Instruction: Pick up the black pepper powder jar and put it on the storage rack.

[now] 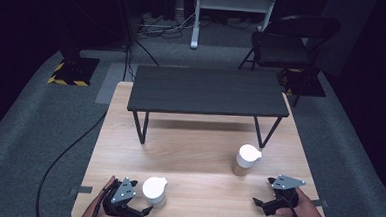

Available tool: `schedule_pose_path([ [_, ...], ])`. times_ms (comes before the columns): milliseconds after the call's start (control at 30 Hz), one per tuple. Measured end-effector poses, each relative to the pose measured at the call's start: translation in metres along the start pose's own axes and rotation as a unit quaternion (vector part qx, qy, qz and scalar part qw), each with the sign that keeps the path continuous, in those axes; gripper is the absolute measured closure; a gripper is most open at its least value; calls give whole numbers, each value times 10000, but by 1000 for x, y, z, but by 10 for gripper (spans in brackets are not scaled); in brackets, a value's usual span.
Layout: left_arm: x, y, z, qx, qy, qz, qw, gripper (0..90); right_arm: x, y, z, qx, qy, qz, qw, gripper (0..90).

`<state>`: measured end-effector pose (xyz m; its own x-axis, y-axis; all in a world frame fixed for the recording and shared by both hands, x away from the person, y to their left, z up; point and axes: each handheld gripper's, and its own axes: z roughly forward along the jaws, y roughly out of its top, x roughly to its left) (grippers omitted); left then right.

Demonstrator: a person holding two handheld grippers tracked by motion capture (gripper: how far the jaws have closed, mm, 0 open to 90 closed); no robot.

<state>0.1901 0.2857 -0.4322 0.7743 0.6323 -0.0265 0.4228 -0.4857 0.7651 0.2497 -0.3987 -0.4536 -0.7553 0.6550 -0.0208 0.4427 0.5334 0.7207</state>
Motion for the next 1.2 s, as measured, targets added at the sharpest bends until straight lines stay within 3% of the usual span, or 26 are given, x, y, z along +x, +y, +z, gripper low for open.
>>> schedule_pose_path([
  [667, 1, 18, 10, -226, -270, 76, 9994, 24, 0, 0, 0, -2, -4, 2, 10000, 0],
  [900, 5, 13, 18, -397, -466, -17, 9981, 89, 0, 0, 0, 0, -4, 4, 10000, 0],
  [1100, 12, 7, 20, -643, -623, -233, 9957, 188, 1, 0, 0, -3, -12, 11, 10000, 0],
  [1200, 12, 8, 21, -625, -617, -188, 9960, 210, 1, 0, 0, -1, -14, 12, 10000, 0],
])
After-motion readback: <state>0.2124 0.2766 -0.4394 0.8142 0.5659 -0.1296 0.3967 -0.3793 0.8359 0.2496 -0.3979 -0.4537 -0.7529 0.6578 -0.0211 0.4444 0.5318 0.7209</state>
